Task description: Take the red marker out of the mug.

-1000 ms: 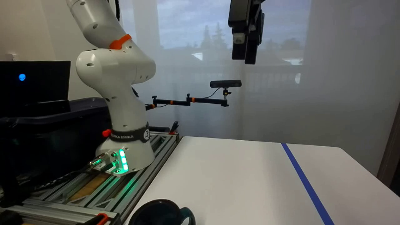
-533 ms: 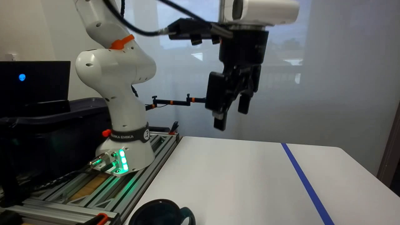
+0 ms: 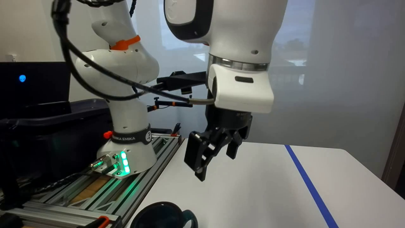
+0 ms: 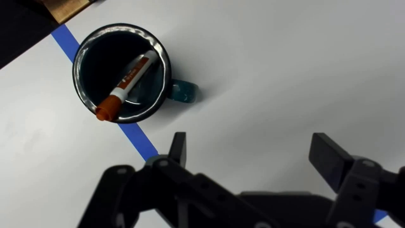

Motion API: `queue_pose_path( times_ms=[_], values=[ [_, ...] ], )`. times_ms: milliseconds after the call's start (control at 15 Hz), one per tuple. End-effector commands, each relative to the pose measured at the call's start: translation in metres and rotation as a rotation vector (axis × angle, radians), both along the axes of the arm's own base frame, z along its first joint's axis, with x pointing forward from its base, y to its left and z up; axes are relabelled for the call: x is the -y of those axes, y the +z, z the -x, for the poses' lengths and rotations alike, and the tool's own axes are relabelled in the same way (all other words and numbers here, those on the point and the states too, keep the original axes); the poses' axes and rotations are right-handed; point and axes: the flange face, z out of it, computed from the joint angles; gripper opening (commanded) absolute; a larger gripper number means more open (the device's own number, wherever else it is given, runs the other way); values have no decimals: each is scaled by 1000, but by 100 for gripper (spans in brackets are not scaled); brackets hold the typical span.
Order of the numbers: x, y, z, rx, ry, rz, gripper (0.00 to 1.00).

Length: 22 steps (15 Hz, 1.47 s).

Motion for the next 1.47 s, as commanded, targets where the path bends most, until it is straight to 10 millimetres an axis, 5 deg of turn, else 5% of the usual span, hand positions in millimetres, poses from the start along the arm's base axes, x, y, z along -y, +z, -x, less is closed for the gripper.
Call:
queue_pose_path(
  times_ms=[0,733,1400],
  values=[
    [11,-21,12,-40,-29,18,100],
    [34,-44,27,-122,-34,17,100],
    [82,-69,60,-128,-118,-69,100]
  ],
)
